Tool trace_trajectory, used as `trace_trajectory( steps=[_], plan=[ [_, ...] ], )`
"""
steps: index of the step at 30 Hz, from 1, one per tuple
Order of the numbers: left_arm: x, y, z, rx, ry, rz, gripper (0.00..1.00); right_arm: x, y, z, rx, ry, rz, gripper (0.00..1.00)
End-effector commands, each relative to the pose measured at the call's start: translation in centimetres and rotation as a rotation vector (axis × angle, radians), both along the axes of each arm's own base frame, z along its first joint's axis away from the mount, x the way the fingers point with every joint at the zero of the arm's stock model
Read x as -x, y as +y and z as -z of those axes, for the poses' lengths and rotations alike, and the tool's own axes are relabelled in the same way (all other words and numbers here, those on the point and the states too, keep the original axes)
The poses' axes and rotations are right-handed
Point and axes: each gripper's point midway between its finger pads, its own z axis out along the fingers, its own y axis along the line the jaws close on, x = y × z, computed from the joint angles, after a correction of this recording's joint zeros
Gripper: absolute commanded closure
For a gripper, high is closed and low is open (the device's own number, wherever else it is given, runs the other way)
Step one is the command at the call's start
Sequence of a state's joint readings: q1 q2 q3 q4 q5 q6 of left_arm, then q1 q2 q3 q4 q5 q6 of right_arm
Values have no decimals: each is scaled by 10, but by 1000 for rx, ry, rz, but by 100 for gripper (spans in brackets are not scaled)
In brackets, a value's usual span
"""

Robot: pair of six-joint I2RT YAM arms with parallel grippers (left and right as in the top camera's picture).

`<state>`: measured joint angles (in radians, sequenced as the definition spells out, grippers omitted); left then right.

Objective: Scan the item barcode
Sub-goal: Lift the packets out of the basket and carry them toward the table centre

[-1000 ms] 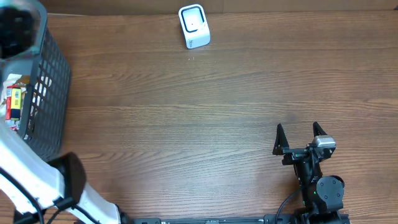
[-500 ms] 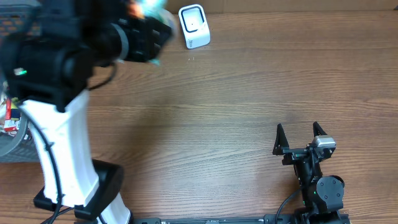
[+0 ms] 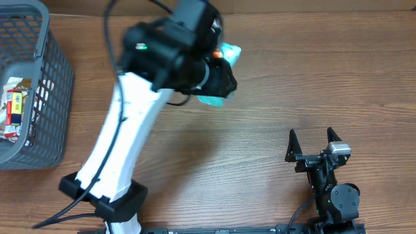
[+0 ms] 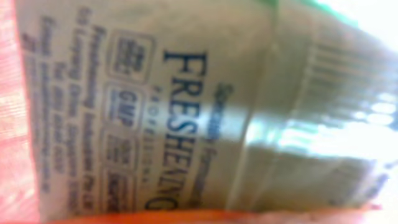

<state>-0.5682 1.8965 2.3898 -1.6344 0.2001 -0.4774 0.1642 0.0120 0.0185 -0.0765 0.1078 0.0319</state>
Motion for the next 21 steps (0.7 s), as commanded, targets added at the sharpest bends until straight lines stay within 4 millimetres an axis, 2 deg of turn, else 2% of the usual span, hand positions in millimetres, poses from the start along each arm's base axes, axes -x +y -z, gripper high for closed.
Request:
trace_trajectory(
  steps=[1, 5, 10, 16, 21],
  plan=[
    [-3, -3, 28, -60, 62, -223, 95, 0, 0, 2, 3, -2, -2, 0],
    [2, -22, 68, -71, 152, -367, 96, 0, 0, 2, 2, -2, -2, 0],
    [3, -50, 116, -48, 188, -420, 96, 0, 0, 2, 3, -2, -2, 0],
    [3, -78, 152, -7, 159, -381, 96, 0, 0, 2, 3, -2, -2, 0],
    [10, -91, 176, -9, 135, -350, 96, 0, 0, 2, 2, -2, -2, 0]
  ],
)
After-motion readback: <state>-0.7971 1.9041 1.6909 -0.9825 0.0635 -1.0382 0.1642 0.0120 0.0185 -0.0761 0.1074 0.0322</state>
